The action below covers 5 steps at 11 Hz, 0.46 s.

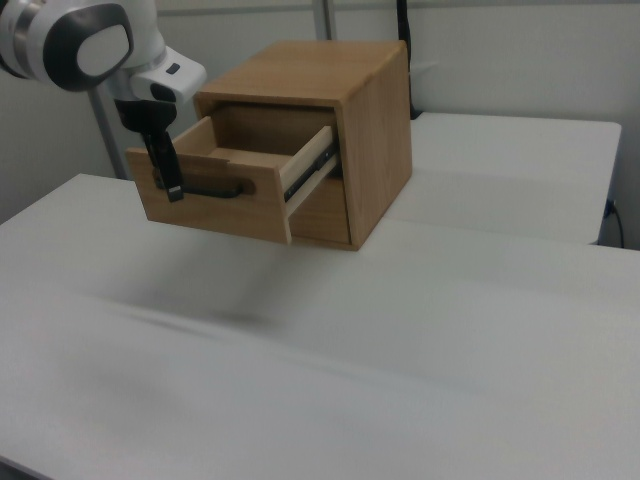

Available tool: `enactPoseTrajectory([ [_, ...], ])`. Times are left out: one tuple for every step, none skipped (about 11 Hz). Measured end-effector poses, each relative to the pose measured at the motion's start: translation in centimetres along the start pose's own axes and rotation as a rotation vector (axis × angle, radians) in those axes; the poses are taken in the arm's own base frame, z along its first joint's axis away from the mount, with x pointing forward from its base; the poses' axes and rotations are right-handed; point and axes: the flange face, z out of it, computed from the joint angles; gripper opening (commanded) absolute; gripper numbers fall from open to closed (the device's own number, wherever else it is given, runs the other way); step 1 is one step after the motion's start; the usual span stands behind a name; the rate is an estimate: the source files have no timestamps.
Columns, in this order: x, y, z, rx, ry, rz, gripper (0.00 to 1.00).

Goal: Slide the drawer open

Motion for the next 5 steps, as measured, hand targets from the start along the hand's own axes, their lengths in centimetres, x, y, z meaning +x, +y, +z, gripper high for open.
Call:
enactPoseTrajectory([
  [-0.8, 0.4, -0.1, -0.043, -0.073, -0.165, 1.00],
  [-1.4, 0.8, -0.3, -0.086, -0.127, -0.342, 1.00],
  [-1.4, 1.3, -0.8, -0.125, -0.137, -0.479, 1.00],
  [-0.9, 1.6, -1.4, -0.150, -0.120, -0.537, 1.00],
  [-0.4, 1.8, -1.9, -0.174, -0.101, -0.558, 1.00],
])
